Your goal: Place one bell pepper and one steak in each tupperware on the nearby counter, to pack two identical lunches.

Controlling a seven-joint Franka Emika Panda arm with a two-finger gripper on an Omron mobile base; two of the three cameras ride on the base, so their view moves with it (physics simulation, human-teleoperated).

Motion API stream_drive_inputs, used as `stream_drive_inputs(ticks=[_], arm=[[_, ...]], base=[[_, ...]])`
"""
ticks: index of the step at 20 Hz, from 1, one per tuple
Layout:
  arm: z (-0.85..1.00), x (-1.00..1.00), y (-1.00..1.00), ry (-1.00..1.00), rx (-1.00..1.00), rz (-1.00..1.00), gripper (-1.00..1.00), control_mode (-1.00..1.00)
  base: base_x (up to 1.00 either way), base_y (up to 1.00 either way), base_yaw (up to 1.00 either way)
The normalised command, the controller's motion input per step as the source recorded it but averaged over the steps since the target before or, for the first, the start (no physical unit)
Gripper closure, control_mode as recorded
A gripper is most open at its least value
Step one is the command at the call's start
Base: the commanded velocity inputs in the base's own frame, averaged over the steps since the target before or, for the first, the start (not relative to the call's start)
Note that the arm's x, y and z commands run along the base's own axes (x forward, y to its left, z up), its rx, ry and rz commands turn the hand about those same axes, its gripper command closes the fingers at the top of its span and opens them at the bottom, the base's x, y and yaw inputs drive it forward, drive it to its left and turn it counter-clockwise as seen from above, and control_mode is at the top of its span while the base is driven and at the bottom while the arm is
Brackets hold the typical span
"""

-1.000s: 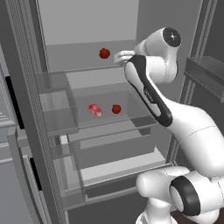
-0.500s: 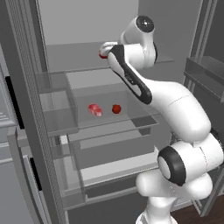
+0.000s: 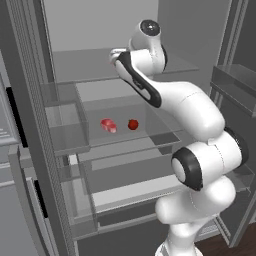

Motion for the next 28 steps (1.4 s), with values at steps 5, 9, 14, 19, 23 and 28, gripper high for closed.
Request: stream_drive_inputs(ticks=[5, 9, 14, 19, 23, 28], arm=[[-0.04, 0.56, 0.0, 0.05, 0.0, 0.02, -1.0, -1.0], [0.0, 0.1, 0.0, 0.0, 0.0, 0.18, -1.0, -1.0], [0.0, 0.13, 0.05, 0.0, 0.0, 0.14, -1.0, -1.0], [-0.07, 0.36, 0.01, 0.0, -0.01, 0.0, -1.0, -1.0], [-0.06, 0.49, 0.14, 0.0, -0.03, -0.03, -1.0, -1.0], [-0.03, 0.5, 0.23, 0.0, -0.02, -0.08, -1.0, -1.0]], base=[[0.0, 0.0, 0.0], [0.0, 0.0, 0.0], [0.0, 0.0, 0.0], [0.0, 0.0, 0.0], [0.0, 0.0, 0.0], [0.0, 0.0, 0.0]])
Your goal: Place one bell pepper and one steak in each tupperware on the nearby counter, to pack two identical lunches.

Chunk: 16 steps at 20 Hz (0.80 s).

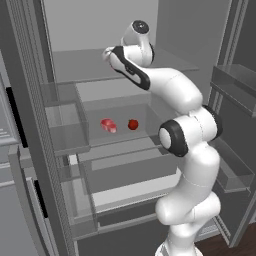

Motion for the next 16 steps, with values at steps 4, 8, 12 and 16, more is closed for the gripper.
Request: stream_drive_inputs(ticks=[4, 8, 12, 16], arm=[[-0.13, 0.08, 0.03, 0.0, 0.0, -0.07, -1.0, -1.0], [-0.26, -0.03, 0.0, 0.0, 0.0, -0.07, -1.0, -1.0], [-0.32, -0.06, 0.0, 0.0, 0.0, -0.05, -1.0, -1.0], [-0.07, 0.0, 0.0, 0.0, 0.01, 0.0, -1.0, -1.0]], base=[[0.0, 0.0, 0.0], [0.0, 0.0, 0.0], [0.0, 0.0, 0.0], [0.0, 0.0, 0.0]])
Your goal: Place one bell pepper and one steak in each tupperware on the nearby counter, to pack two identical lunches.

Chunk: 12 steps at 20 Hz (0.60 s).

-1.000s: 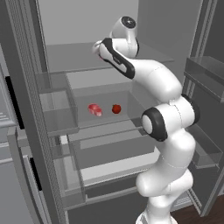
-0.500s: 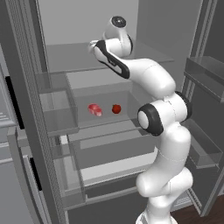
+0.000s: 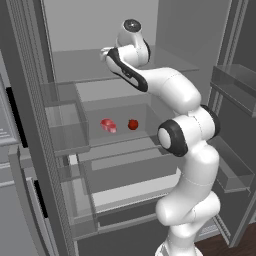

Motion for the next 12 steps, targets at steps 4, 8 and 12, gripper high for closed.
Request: stream_drive_inputs(ticks=[4, 8, 12], arm=[[-0.01, 0.0, 0.0, 0.0, 0.02, 0.0, 1.0, -1.0], [0.0, 0.0, 0.0, 0.0, 0.0, 0.0, 1.0, -1.0], [0.0, -0.01, 0.0, 0.0, 0.0, 0.0, 1.0, -1.0]], base=[[0.0, 0.0, 0.0], [0.0, 0.0, 0.0], [0.0, 0.0, 0.0]])
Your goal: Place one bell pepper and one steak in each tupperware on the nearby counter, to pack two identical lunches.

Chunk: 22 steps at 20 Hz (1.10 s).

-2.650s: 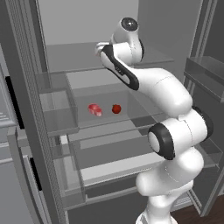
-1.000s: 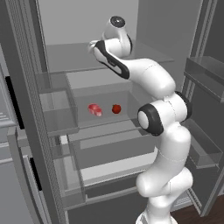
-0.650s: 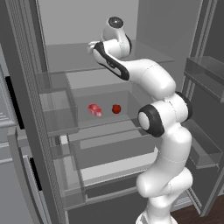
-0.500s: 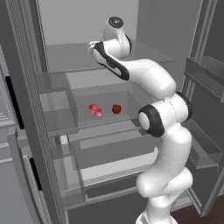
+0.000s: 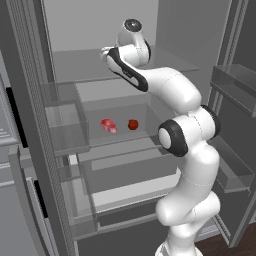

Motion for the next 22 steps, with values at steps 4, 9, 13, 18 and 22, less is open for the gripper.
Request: stream_drive_inputs(ticks=[4, 9, 13, 18, 22], arm=[[0.0, -0.78, 0.0, -0.14, 0.0, 0.0, 1.0, -1.0], [-0.21, -1.0, -0.11, -0.23, 0.0, -0.01, 1.0, -1.0], [-0.31, -1.0, -0.24, -0.07, 0.0, 0.0, 1.0, -1.0], [-0.23, -1.0, -0.02, 0.04, 0.0, 0.0, 1.0, -1.0], [-0.01, -1.0, -0.08, 0.28, 0.0, 0.0, 1.0, -1.0]], base=[[0.0, 0.0, 0.0], [0.0, 0.0, 0.0], [0.0, 0.0, 0.0], [0.0, 0.0, 0.0], [0.0, 0.0, 0.0]])
